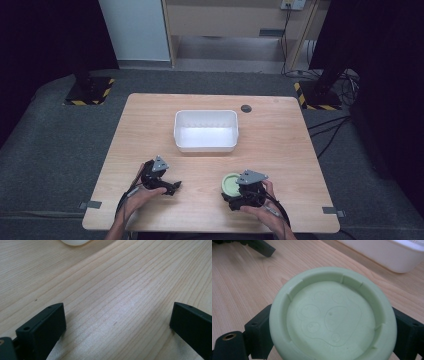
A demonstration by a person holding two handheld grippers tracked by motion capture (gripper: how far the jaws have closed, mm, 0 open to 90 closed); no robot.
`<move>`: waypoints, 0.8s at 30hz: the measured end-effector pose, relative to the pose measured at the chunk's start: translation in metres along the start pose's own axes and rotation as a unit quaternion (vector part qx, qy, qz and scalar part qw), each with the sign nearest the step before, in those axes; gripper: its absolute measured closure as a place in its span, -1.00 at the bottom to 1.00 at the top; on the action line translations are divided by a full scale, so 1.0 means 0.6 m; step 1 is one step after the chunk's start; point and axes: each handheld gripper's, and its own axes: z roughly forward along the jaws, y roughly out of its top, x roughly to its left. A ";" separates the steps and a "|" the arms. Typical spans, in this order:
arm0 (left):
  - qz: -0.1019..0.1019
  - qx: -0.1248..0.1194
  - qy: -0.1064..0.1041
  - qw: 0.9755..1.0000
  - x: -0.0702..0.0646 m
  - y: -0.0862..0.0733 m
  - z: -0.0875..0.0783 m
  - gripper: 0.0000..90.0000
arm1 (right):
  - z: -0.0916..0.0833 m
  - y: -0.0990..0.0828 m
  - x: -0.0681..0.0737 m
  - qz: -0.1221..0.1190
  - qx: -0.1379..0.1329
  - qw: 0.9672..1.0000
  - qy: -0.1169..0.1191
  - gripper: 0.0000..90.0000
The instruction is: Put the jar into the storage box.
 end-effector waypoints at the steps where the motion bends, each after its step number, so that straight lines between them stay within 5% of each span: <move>1: 0.000 0.000 0.000 1.000 0.000 0.000 0.000 -1.00 | -0.001 0.003 -0.001 0.000 -0.002 1.000 0.000 -0.74; 24: 0.000 0.000 0.000 1.000 0.000 0.000 0.000 -1.00 | 0.005 0.091 -0.033 -0.005 -0.012 0.999 0.034 -0.74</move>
